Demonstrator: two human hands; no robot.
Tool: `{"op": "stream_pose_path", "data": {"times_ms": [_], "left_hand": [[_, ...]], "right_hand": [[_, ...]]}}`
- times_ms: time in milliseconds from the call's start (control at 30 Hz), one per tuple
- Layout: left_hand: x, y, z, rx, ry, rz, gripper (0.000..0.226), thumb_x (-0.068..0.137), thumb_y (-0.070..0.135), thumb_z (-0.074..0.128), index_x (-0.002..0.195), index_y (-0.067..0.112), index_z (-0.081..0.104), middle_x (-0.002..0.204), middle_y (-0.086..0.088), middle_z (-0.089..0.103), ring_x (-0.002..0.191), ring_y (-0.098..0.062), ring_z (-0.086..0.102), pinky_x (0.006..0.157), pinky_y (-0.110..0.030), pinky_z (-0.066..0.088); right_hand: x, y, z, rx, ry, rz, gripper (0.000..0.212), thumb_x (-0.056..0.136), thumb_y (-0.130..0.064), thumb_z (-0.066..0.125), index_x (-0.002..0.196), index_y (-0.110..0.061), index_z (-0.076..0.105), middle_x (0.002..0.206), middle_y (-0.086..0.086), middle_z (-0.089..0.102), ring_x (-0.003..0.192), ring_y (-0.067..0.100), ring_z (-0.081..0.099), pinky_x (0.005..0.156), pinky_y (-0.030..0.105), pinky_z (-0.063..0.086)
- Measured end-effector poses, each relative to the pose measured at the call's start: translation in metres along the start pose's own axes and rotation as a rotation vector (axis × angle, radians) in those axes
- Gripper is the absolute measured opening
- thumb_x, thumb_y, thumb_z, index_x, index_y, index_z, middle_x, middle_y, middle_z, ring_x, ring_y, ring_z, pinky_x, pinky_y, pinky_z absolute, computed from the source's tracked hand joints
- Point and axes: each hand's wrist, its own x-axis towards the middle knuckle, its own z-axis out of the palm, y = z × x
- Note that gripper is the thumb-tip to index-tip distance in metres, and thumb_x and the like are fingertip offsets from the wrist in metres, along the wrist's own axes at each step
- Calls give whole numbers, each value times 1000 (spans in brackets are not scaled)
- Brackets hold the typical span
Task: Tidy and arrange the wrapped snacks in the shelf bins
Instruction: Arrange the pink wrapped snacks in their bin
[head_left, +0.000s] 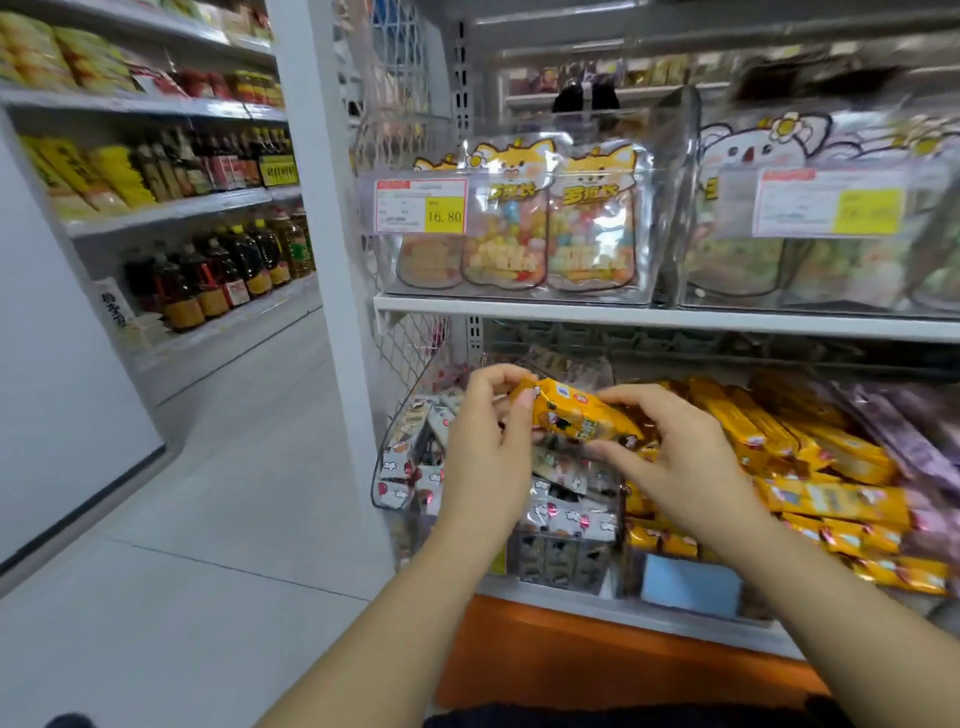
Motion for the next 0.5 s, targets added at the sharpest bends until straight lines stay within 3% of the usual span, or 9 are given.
{"op": "stream_pose_path", "data": {"times_ms": [167, 333, 500], "left_hand": [[-11, -16, 27, 423, -249, 149, 30, 98, 17, 46, 127, 25, 50, 129, 10, 40, 114, 2, 41, 90, -2, 30], [-20, -29, 47, 695, -514, 173, 38, 98, 19, 46, 135, 27, 50, 142, 8, 40, 129, -14, 37, 110, -32, 29], [-23, -30, 53, 741, -545, 149, 36, 99, 22, 46, 134, 26, 51, 147, 8, 32, 123, -15, 47, 109, -39, 33]], "right_hand": [[-32, 32, -29, -104, 111, 202, 39, 78, -28, 74, 112, -22, 56, 96, -12, 55, 85, 9, 53, 66, 16, 37], [-48, 52, -40, -255, 95, 336, 34, 78, -31, 74, 105, -18, 56, 88, -9, 52, 78, 11, 49, 65, 27, 38], [-53, 65, -34, -455, 2, 248, 26, 75, -36, 75, 89, -21, 60, 89, -3, 62, 81, 20, 57, 76, 38, 42]]}}
